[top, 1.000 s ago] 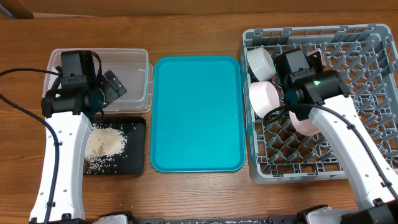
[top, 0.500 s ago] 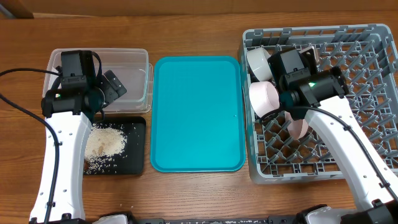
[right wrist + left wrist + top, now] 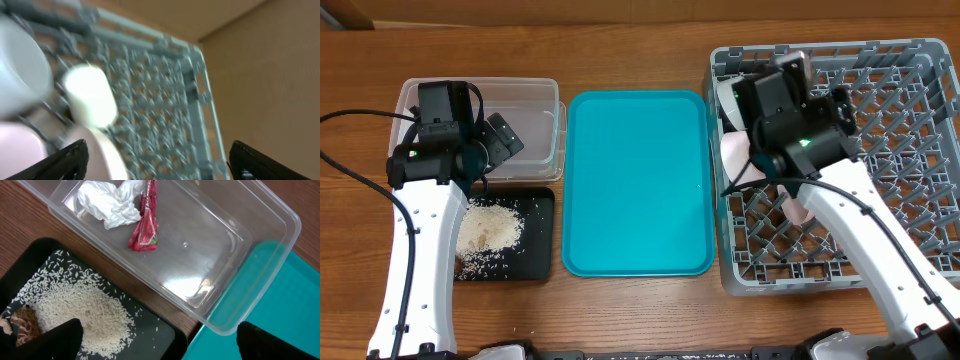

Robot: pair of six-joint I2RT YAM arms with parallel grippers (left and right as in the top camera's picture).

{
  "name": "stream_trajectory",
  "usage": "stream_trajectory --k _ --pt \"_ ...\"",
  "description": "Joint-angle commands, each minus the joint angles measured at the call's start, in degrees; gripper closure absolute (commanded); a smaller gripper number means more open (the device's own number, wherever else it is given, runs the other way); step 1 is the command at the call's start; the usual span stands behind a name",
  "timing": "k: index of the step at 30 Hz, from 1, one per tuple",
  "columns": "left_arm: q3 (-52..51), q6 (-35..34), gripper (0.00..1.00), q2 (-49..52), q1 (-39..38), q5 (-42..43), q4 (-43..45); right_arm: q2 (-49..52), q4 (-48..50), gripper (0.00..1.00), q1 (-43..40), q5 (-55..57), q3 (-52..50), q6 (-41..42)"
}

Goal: Sort waste into correct bins and load items into the dishwasher
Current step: 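Release the white plate and raise the right gripper over the rack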

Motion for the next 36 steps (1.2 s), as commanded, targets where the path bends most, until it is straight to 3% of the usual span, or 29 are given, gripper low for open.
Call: stream_trajectory --k 1,4,10,13,18,36 --pt "0.79 -0.81 0.0 -0.31 0.04 0.04 0.17 0.13 4.0 0.11 2.69 -0.44 2.16 0.74" --pt "0.79 -0.81 0.0 -0.31 0.04 0.07 0.17 0.13 8.74 0.11 5.62 -8.81 2.14 2.36" --pt "0.79 -0.81 0.0 -0.31 0.04 0.04 0.17 0.15 16.85 0.11 8.9 -41.88 2.05 12.52" --pt "0.79 -0.81 0.0 -0.31 0.04 0.07 0.17 0.15 18.93 0.0 8.87 -52.85 2.01 17.44" --pt "0.79 -0.81 0.0 -0.31 0.04 0.07 0.2 0.15 16.81 0.0 8.87 -55.39 2.01 22.08" --pt "0.79 -0.83 0.0 -0.31 0.04 0.07 0.46 0.15 14.49 0.0 8.87 -55.41 2.01 21.99"
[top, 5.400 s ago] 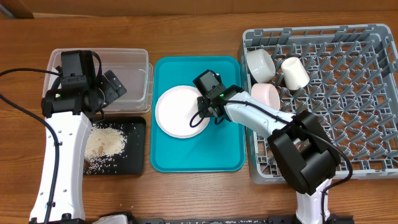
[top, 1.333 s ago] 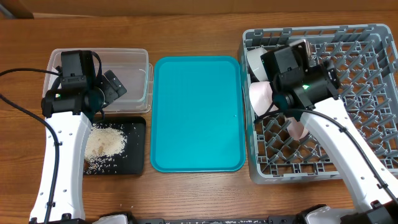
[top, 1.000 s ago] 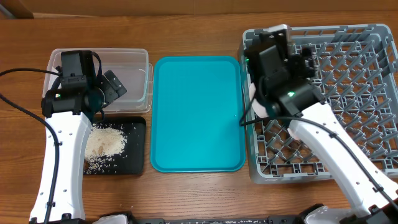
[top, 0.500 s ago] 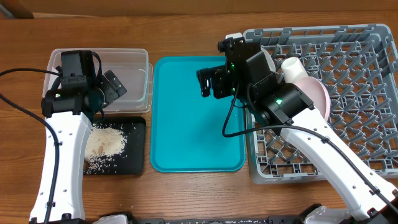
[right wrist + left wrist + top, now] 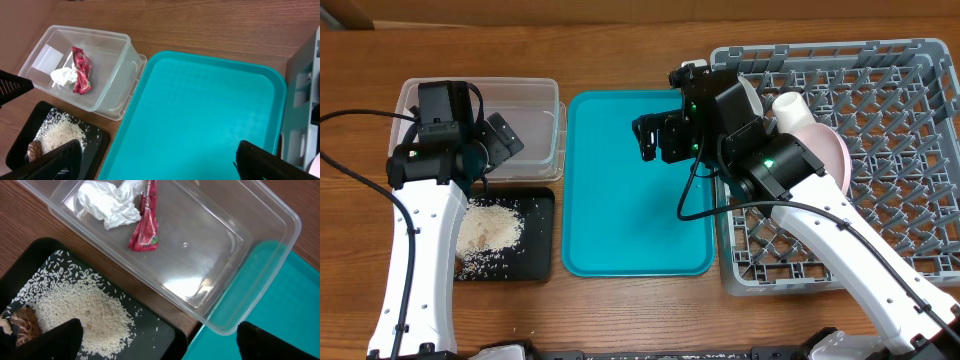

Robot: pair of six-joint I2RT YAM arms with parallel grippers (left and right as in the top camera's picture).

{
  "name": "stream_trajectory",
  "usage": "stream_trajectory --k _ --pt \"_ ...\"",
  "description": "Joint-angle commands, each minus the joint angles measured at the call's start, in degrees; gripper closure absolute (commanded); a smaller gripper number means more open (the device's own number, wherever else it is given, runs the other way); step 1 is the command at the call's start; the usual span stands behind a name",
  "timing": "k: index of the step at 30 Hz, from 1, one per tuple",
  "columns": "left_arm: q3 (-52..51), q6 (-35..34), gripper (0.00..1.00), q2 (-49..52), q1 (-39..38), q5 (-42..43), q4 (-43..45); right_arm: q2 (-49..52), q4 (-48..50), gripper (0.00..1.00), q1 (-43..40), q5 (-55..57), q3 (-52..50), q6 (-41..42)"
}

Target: Sort waste into correct bins and load items into the dishwasher

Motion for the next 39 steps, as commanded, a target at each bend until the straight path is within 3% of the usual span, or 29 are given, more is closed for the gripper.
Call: stream_trajectory --k 1,5,9,13,14,15,16,18,20,25,30,35,39 --pt "0.79 -0.79 0.0 -0.31 0.04 0.04 0.63 0.15 0.24 0.0 -0.09 -0.37 1.38 0.46" --pt "0.79 -0.79 0.0 -0.31 0.04 0.07 1.05 0.15 0.24 0.0 -0.09 -0.37 1.38 0.46" --pt "0.79 -0.79 0.0 -0.26 0.04 0.11 6.99 0.15 0.24 0.0 -0.09 -0.37 1.38 0.46" --pt "0.79 -0.74 0.01 -0.26 0.02 7.15 4.11 0.15 0.24 0.0 -0.09 -0.37 1.38 0.46" --pt "0.81 -0.31 0.09 -0.26 0.02 8.5 5.44 0.15 0.24 0.0 -0.09 -0.37 1.38 0.46" --pt "0.79 1.29 0.49 -0.26 0.02 10.34 6.97 0.15 0.24 0.0 -0.09 -0.37 1.38 0.46" --pt "0.79 2.49 0.79 -0.26 -0.04 12.76 8.52 0.15 0.24 0.0 -0.09 -0.37 1.38 0.46" --pt "0.81 2.64 0.82 -0.26 -0.26 17.27 10.73 0.15 0.24 0.0 -0.09 -0.37 1.38 0.46" --pt "0.79 2.71 0.96 -0.26 -1.55 18.58 11.41 0.15 0.24 0.0 -0.09 -0.37 1.38 0.46" --pt "0.92 11.26 0.94 0.33 -7.02 15.98 11.98 0.15 0.24 0.0 -0.09 -0.37 1.38 0.46" --pt "2.51 13.07 0.83 2.86 -9.46 15.89 9.07 0.15 0.24 0.0 -0.09 -0.37 1.38 0.46" --pt "4.61 17.64 0.64 8.02 -9.46 15.91 8.37 0.15 0.24 0.0 -0.09 -0.37 1.38 0.46" --pt "4.68 21.59 0.65 12.57 -9.51 15.78 9.27 0.15 0.24 0.0 -0.09 -0.37 1.38 0.46"
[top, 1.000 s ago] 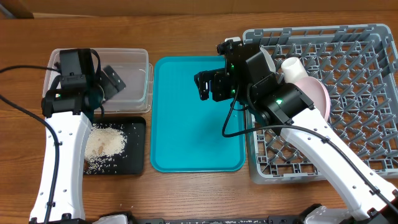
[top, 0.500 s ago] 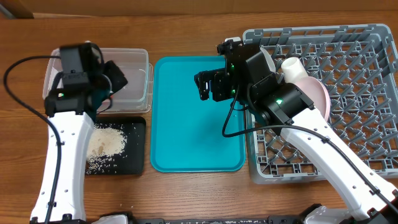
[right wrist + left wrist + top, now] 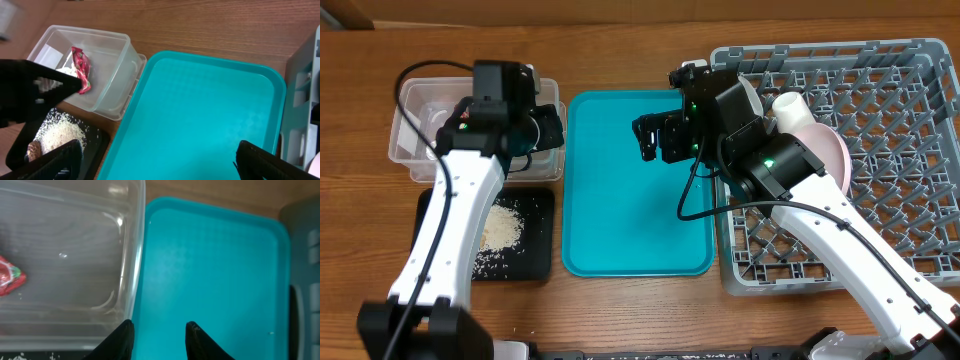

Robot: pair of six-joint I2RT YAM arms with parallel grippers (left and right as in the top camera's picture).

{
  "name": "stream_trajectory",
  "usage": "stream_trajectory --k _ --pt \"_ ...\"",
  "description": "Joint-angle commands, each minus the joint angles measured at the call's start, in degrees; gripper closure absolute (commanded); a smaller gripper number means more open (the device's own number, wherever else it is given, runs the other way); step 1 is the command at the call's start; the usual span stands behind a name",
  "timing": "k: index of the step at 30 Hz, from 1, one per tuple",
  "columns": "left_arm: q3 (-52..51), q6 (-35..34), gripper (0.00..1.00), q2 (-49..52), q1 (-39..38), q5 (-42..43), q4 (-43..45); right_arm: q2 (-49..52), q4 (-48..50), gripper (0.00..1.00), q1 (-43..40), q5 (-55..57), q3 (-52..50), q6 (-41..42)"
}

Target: Sort waste into correct bins and load items into the dishwasher

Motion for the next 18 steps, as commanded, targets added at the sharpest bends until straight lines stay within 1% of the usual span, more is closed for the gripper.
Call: stream_trajectory --k 1,4,10,15,18 --pt "1.31 5.97 0.65 4.63 0.2 -0.28 1.29 0.15 0.31 0.0 -0.07 -0.35 1.38 0.44" --pt "1.31 7.23 0.67 7.63 0.2 -1.29 3.39 0.15 0.31 0.0 -0.07 -0.35 1.38 0.44" --pt "1.31 7.91 0.66 11.3 0.15 -2.89 5.44 0.15 0.31 0.0 -0.07 -0.35 1.38 0.44" --pt "1.29 7.87 0.7 12.35 0.13 -2.8 5.01 0.15 0.31 0.0 -0.07 -0.35 1.38 0.44" --pt "1.29 7.69 0.7 12.79 -0.35 -2.8 4.28 0.15 0.31 0.0 -0.07 -0.35 1.38 0.44"
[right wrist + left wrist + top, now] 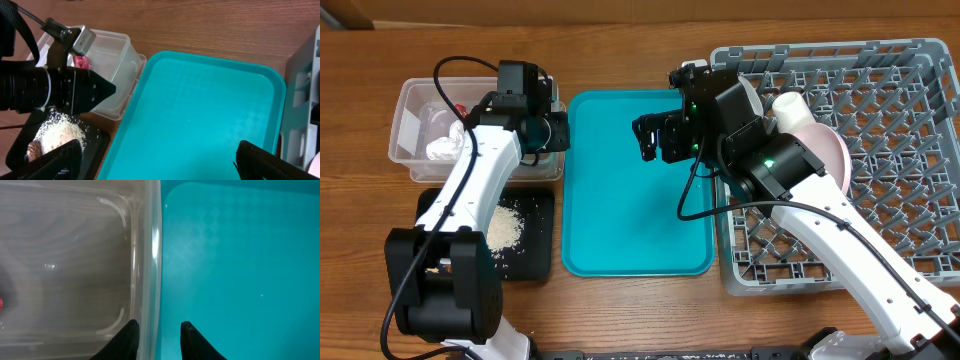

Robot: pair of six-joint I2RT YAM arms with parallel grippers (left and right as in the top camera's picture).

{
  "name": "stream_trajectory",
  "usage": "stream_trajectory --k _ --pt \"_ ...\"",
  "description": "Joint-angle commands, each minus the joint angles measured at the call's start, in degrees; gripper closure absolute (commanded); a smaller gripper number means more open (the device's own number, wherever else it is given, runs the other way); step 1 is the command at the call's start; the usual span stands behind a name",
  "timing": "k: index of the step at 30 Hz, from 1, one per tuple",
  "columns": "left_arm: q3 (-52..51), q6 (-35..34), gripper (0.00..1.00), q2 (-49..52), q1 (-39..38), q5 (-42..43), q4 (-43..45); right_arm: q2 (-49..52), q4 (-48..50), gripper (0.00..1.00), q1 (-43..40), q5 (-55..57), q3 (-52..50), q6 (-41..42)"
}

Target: Sort waste into correct bins and load items into the dishwasher

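My left gripper (159,330) (555,132) hangs low at the right rim of the clear plastic bin (75,255) (405,165). Its narrowed jaws straddle that rim, one finger inside the bin and one over the teal tray (235,255), with a gap still showing. The bin holds a red wrapper (80,61) and white crumpled tissue (440,145). My right gripper (157,160) (655,138) is open and empty above the teal tray (635,220).
A black tray (535,255) with spilled rice (60,132) lies in front of the bin. The grey dish rack (900,150) on the right holds a pink plate (825,145) and a white cup (790,105). Bare wood runs along the back of the table.
My left gripper has shifted a little right and lower onto the bin's right rim, its jaws slightly narrower. The right arm and the bin have not moved.
At first my right gripper was inside the dish rack by the plate and cup, and my left was wide open over the bin and black tray. Then the right hung open above the teal tray. Later the left stood at the bin's right edge, jaws narrowed, and now straddles the rim.
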Motion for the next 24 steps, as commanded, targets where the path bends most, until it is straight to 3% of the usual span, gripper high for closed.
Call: stream_trajectory --k 1,11,24 --pt "1.25 1.05 0.7 1.38 -0.57 -0.81 -0.55 0.15 0.31 0.0 -0.07 -0.35 1.38 0.46" --pt "1.55 0.57 0.73 1.64 -2.69 -1.44 0.26 0.15 0.31 0.0 -0.07 -0.35 1.38 0.46" --pt "4.55 0.42 0.7 1.62 -3.15 -3.5 -1.57 0.15 0.31 0.0 -0.07 -0.35 1.38 0.46"
